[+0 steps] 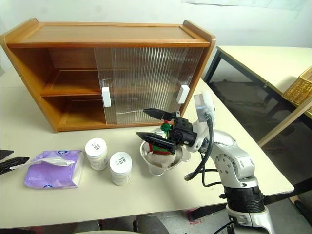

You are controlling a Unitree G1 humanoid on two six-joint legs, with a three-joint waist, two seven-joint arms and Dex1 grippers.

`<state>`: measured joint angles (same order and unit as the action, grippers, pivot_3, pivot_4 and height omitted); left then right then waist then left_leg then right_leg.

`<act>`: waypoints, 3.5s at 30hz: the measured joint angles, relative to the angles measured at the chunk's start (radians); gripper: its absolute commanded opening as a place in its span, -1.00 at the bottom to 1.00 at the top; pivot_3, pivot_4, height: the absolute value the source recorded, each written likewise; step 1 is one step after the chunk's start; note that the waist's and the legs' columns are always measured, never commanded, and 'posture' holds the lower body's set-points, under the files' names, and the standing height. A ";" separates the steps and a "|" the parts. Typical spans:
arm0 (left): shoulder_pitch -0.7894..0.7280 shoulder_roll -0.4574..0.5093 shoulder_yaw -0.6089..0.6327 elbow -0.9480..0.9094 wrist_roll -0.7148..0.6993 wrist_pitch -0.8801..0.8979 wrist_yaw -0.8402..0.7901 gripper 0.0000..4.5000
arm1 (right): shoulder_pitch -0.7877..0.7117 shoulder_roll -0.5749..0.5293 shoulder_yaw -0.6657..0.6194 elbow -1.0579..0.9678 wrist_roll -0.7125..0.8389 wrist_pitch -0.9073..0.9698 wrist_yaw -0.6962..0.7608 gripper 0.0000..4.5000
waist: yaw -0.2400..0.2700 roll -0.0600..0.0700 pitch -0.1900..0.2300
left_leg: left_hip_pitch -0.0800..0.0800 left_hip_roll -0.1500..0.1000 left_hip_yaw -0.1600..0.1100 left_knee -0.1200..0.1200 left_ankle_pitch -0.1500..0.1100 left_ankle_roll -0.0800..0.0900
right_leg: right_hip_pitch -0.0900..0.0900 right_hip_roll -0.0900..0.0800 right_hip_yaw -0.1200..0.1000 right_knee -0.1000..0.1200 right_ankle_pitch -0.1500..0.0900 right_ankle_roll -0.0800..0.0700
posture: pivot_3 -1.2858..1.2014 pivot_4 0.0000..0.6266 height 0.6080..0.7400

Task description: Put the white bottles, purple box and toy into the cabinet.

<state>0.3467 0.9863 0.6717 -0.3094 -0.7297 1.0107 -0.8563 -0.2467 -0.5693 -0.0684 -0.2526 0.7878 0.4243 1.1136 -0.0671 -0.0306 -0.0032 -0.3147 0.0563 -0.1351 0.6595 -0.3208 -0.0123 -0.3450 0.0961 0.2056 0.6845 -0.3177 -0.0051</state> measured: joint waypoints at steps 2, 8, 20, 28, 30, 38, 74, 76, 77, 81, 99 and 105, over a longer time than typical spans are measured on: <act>0.000 -0.002 -0.032 0.000 -0.001 0.006 -0.003 0.99 | 0.004 0.001 0.000 -0.006 0.000 -0.002 0.009 1.00 | 0.000 0.000 0.000 | 0.000 0.000 0.000 0.001 0.000 0.000 | 0.000 0.000 0.000 0.000 0.001 -0.001 | -0.02 -1.00 1.00; -0.067 -0.052 -0.152 0.011 -0.023 0.057 0.007 0.99 | 0.011 -0.022 0.007 -0.009 -0.053 -0.061 0.050 1.00 | -0.001 0.003 -0.003 | 0.001 0.000 0.002 0.002 0.000 0.000 | 0.000 -0.002 -0.001 0.000 0.003 -0.002 | -0.03 -1.00 1.00; -0.103 -0.096 -0.236 0.058 -0.019 0.096 0.053 -0.41 | 0.017 -0.032 0.019 -0.005 -0.089 -0.079 0.073 1.00 | -0.003 0.001 -0.005 | 0.001 0.000 0.004 0.001 0.000 0.000 | -0.001 -0.001 -0.001 0.000 0.003 -0.002 | -0.03 -1.00 1.00; -0.174 -0.211 -0.046 0.079 -0.148 0.120 0.095 -0.99 | 0.016 -0.030 0.030 -0.004 -0.095 -0.079 0.073 1.00 | 0.000 0.000 -0.006 | 0.001 0.000 0.004 0.002 0.000 -0.001 | 0.000 -0.001 -0.001 0.000 0.003 -0.002 | -0.02 -1.00 1.00; -0.228 -0.240 0.034 0.075 -0.231 0.140 0.129 -0.99 | 0.015 -0.025 0.033 -0.003 -0.095 -0.079 0.075 1.00 | 0.002 0.000 -0.006 | 0.001 0.000 0.004 0.002 0.001 -0.002 | 0.001 -0.001 -0.001 0.000 0.003 -0.001 | -0.02 -1.00 1.00; -0.435 -0.265 0.093 0.001 -0.422 0.200 0.363 -0.99 | 0.008 -0.018 0.042 0.020 -0.095 -0.081 0.092 1.00 | 0.014 -0.001 -0.005 | 0.003 -0.001 0.004 0.002 0.004 -0.006 | 0.005 -0.001 0.000 0.000 0.008 0.009 | 0.00 -1.00 1.00; -1.055 -0.572 -0.321 0.079 -0.137 0.019 1.089 -0.99 | 0.029 0.018 0.048 0.023 -0.112 -0.117 0.069 1.00 | 0.024 -0.014 0.003 | 0.002 -0.015 0.003 0.006 0.008 -0.008 | 0.018 -0.010 0.005 -0.005 0.006 0.032 | -0.04 -1.00 1.00; -1.067 -0.579 -0.322 0.082 -0.126 0.010 1.093 -0.87 | 0.029 0.019 0.049 0.023 -0.116 -0.117 0.067 1.00 | 0.023 -0.015 0.003 | 0.002 -0.015 0.003 0.006 0.008 -0.008 | 0.018 -0.010 0.005 -0.006 0.006 0.032 | -0.04 -1.00 1.00; -1.073 -0.580 -0.326 0.086 -0.112 0.005 1.092 -0.73 | 0.029 0.019 0.049 0.023 -0.118 -0.118 0.066 1.00 | 0.022 -0.015 0.003 | 0.002 -0.015 0.003 0.006 0.008 -0.008 | 0.018 -0.011 0.005 -0.007 0.006 0.032 | -0.04 -1.00 1.00; -1.070 -0.573 -0.336 0.091 -0.078 0.008 1.066 -0.15 | 0.033 0.020 0.050 0.022 -0.119 -0.123 0.065 1.00 | 0.021 -0.015 0.003 | 0.001 -0.015 0.002 0.006 0.008 -0.008 | 0.019 -0.011 0.005 -0.010 0.007 0.033 | -0.04 -1.00 1.00; -0.841 -0.364 -0.333 -0.143 -0.060 0.065 0.847 0.40 | 0.023 -0.002 0.048 0.032 -0.119 -0.123 0.106 1.00 | 0.011 -0.015 0.004 | 0.002 -0.015 0.001 0.003 0.007 -0.007 | 0.021 -0.012 0.005 -0.017 0.009 0.034 | -0.01 -1.00 1.00; -0.708 -0.331 -0.279 -0.166 -0.013 -0.096 0.706 -0.56 | 0.013 -0.002 0.051 0.055 -0.120 -0.123 0.126 1.00 | 0.022 -0.015 0.004 | 0.004 -0.015 -0.001 0.003 0.006 -0.005 | 0.021 -0.012 0.004 -0.017 0.010 0.032 | 0.00 -1.00 1.00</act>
<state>-0.3617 0.6555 0.3930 -0.4753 -0.7432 0.9150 -0.1499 -0.2340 -0.5714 -0.0174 -0.1974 0.6679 0.3010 1.2394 -0.0454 -0.0454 0.0004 -0.3108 0.0417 -0.1361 0.6626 -0.3145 -0.0172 -0.3239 0.0841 0.2096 0.6678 -0.3082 0.0266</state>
